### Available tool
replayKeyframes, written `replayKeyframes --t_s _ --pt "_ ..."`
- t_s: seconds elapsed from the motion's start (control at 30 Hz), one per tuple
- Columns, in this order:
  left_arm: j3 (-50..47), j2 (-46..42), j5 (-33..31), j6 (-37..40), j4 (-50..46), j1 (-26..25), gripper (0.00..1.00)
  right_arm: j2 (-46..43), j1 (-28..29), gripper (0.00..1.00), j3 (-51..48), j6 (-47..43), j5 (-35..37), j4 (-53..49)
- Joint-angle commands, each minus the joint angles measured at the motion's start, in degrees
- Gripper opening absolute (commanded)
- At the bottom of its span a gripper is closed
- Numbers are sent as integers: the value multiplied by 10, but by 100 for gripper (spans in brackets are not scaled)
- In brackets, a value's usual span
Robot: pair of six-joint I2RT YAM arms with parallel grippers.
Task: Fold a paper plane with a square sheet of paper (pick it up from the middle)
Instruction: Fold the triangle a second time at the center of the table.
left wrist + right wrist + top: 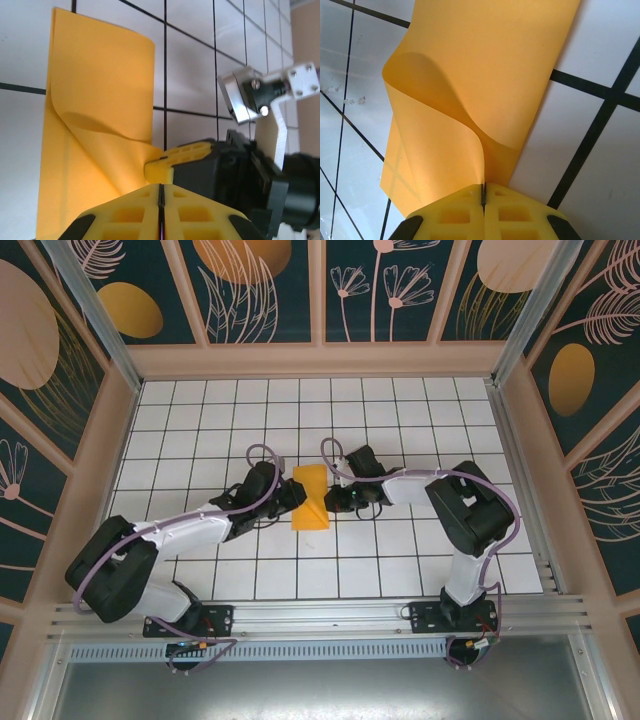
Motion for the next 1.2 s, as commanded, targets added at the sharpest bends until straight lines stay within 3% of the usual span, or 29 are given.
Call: replayKeyframes --t_s 0.0,0.07,0.2,0.97,1.17 --pt "-12 34 22 -55 92 9 5 22 -3 6 -11 0 9 0" --pt "-9 59 46 -59 126 9 0 23 -2 6 -12 0 9 1" --pt "-5 89 62 -69 165 9 0 24 -3 6 -14 2 8 4" --pt "16 215 49 -87 109 9 0 23 -2 6 -9 4 5 5" --pt "7 224 51 -92 115 10 0 -8 -8 12 -1 16 11 3"
